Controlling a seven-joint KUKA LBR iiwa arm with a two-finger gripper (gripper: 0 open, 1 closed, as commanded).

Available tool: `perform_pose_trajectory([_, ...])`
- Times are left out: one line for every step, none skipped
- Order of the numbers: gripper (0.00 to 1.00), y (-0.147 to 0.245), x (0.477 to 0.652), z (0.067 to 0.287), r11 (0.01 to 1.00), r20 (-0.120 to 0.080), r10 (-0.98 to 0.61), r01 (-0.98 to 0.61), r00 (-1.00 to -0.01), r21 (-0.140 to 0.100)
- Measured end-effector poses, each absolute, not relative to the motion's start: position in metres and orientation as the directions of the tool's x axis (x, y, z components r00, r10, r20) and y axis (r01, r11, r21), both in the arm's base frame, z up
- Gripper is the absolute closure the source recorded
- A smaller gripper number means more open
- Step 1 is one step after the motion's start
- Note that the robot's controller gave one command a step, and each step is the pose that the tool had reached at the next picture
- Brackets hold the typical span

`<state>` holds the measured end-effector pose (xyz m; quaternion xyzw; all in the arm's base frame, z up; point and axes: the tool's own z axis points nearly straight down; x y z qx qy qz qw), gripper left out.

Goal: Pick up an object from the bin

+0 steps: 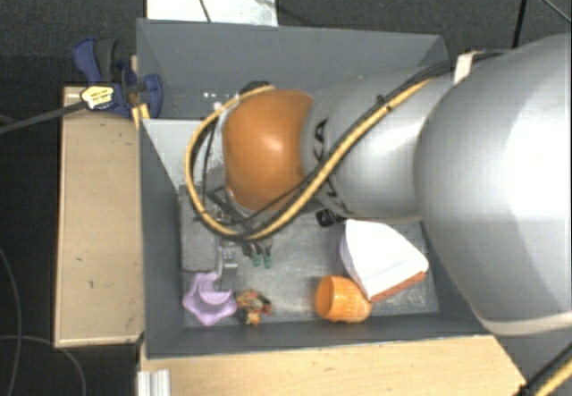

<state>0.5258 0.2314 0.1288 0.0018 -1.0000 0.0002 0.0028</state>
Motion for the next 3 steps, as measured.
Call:
perform_pose_trajectory([0.00, 0.230, 0.528, 0.134, 1.000, -0.002, 0.002, 0.002, -1.000, 0.002])
perform_pose_trajectory([0.00, 0.235, 0.507, 0.104, 0.963, -0.007, -0.268, -0.268, -0.963, 0.001])
perform_pose_trajectory([0.00, 0.233, 0.491, 0.106, 0.911, -0.006, -0.413, -0.413, -0.911, 0.001])
